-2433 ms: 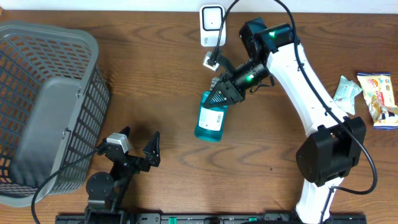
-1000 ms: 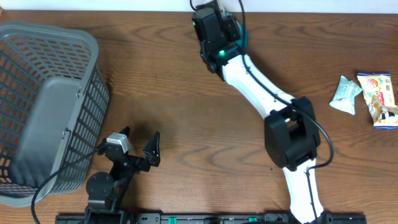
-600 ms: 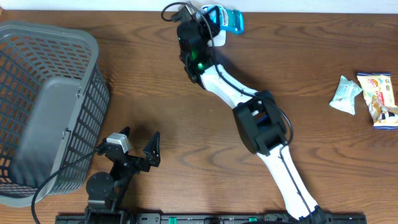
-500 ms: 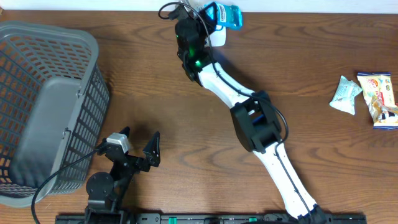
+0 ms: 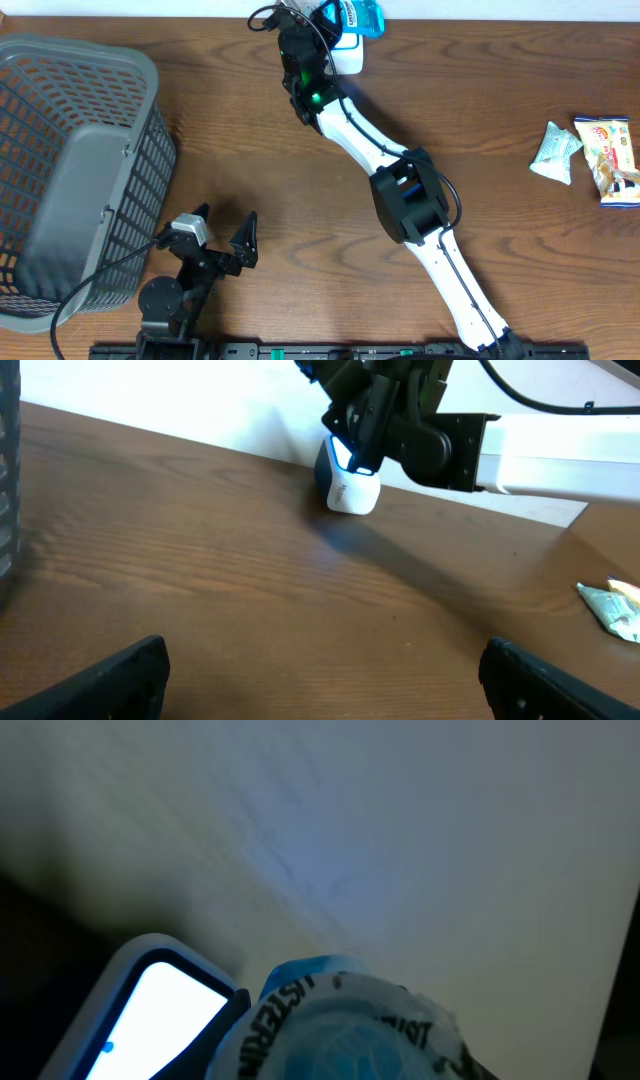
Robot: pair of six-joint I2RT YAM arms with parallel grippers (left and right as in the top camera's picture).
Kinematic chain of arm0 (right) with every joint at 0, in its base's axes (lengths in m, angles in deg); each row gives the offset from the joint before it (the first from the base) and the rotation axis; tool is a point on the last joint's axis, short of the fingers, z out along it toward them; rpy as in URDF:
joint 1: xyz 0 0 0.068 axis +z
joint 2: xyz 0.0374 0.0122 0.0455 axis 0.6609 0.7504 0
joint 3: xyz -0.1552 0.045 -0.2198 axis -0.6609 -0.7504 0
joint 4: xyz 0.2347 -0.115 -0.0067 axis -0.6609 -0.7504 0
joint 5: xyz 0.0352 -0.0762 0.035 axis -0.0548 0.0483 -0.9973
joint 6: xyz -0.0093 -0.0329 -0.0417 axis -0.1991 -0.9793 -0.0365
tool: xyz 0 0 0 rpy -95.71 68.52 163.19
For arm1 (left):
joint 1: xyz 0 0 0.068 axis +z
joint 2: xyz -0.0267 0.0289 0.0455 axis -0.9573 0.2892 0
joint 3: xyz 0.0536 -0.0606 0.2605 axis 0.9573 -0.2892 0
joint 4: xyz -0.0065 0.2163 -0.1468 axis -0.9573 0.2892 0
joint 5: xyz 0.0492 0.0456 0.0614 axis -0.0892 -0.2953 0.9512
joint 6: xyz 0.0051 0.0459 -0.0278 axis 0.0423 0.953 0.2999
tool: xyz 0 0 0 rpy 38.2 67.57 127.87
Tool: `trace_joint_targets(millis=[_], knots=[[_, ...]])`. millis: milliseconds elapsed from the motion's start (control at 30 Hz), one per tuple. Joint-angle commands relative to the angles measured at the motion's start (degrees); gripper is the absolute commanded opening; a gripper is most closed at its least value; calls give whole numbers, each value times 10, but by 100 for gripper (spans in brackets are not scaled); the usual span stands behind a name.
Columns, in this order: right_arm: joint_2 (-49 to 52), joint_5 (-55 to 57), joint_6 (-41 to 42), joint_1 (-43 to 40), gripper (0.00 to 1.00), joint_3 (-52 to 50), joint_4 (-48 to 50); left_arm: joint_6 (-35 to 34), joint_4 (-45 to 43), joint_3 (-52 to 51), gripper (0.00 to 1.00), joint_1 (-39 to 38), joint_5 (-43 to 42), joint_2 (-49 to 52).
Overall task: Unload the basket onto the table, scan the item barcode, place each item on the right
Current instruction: 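Hold the mouthwash label against the white scanner, then carry the mouthwash to the right table edge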
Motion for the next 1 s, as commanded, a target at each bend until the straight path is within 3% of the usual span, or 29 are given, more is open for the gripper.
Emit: trace_joint_targets(millis=[0, 433, 633, 733, 800, 900, 967], knots=[[12, -17, 3, 4, 1, 25, 9, -1, 8, -16, 99, -2, -3, -3], [32, -3, -31, 13, 1, 29, 30, -1, 8, -16, 99, -2, -3, -3], [0, 85, -11, -6, 1, 29, 5, -1, 8, -16, 99, -2, -3, -3], [-25, 130, 63, -34, 1, 29, -81, -1, 8, -16, 99, -2, -3, -3], [-40, 137, 123, -52, 1, 29, -172, -1, 8, -16, 99, -2, -3, -3], [-67, 130, 276, -101, 1, 29, -374, -1, 8, -16, 99, -2, -3, -3], [-72, 128, 323, -125, 1, 29, -435, -1, 8, -16, 99, -2, -3, -3]])
